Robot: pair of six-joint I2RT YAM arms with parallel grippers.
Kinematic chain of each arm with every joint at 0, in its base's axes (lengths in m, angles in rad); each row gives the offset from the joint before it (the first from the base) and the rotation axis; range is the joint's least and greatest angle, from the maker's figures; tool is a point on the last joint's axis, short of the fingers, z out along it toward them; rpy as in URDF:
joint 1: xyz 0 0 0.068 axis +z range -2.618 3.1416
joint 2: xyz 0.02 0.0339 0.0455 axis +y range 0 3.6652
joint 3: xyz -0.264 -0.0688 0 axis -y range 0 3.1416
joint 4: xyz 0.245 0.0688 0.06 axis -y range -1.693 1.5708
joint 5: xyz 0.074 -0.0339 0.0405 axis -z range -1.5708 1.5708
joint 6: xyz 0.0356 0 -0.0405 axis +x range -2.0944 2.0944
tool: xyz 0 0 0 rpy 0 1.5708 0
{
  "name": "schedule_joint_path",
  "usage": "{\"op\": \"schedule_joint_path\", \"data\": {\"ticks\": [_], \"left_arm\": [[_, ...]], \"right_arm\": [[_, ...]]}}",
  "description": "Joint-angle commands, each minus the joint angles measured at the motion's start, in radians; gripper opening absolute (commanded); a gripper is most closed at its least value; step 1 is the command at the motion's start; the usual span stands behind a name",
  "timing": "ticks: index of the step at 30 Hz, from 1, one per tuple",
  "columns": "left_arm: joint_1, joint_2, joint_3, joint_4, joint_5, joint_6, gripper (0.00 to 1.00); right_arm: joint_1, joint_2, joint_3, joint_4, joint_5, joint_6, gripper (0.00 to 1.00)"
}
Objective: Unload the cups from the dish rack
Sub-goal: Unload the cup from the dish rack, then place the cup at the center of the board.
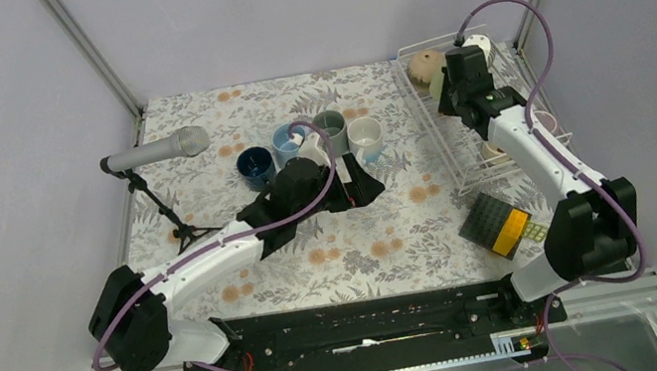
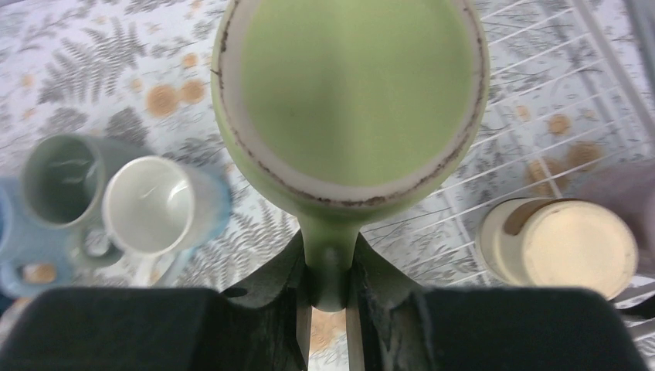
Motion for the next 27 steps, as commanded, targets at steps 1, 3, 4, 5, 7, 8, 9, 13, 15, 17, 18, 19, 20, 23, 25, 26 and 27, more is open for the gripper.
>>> {"op": "schedule_joint_path", "data": {"ticks": [1,3,4,5,7,8,9,13,15,17,18,19,20,23,25,26,27], "left_arm": [[0.026,-0.047,-0.084,0.287,0.009,-0.18,0.99],[0.049,-0.058,-0.133,0.379,0.012,-0.234,0.99],[0.062,-0.06,-0.155,0.422,0.016,-0.263,0.99],[0.075,-0.06,-0.174,0.476,0.02,-0.287,0.99],[0.105,-0.048,-0.207,0.562,0.04,-0.341,0.99],[0.118,-0.039,-0.225,0.606,0.051,-0.37,0.99],[0.132,-0.028,-0.244,0.649,0.063,-0.399,0.99],[0.17,0.037,-0.283,0.813,0.095,-0.492,0.99],[0.18,0.073,-0.286,0.869,0.108,-0.527,0.99],[0.184,0.107,-0.29,0.92,0.111,-0.558,0.99],[0.186,0.121,-0.294,0.948,0.113,-0.572,0.99],[0.188,0.132,-0.298,0.968,0.113,-0.59,0.99],[0.191,0.144,-0.299,0.984,0.113,-0.598,0.99],[0.197,0.167,-0.306,1.034,0.115,-0.616,0.99],[0.2,0.178,-0.303,1.045,0.121,-0.619,0.99],[0.202,0.18,-0.301,1.048,0.123,-0.62,0.99],[0.202,0.184,-0.299,1.055,0.125,-0.621,0.99]], "right_arm": [[0.062,-0.112,0.023,0.045,-0.074,0.046,0.0],[0.076,-0.139,0.001,0.045,-0.124,0.072,0.0],[0.085,-0.153,-0.012,0.049,-0.149,0.09,0.0],[0.093,-0.164,-0.023,0.054,-0.174,0.107,0.0],[0.109,-0.189,-0.056,0.071,-0.228,0.144,0.0],[0.118,-0.196,-0.068,0.081,-0.254,0.161,0.0],[0.125,-0.203,-0.079,0.089,-0.275,0.181,0.0],[0.157,-0.215,-0.112,0.12,-0.358,0.242,0.0],[0.177,-0.217,-0.128,0.137,-0.387,0.264,0.0],[0.192,-0.216,-0.141,0.154,-0.413,0.286,0.0],[0.197,-0.216,-0.147,0.161,-0.429,0.297,0.0],[0.201,-0.216,-0.154,0.167,-0.448,0.309,0.0],[0.205,-0.218,-0.161,0.173,-0.462,0.317,0.0],[0.214,-0.225,-0.18,0.187,-0.51,0.345,0.0],[0.217,-0.229,-0.188,0.189,-0.54,0.357,0.0],[0.217,-0.23,-0.191,0.192,-0.559,0.364,0.0],[0.217,-0.232,-0.197,0.194,-0.577,0.368,0.0]]}}
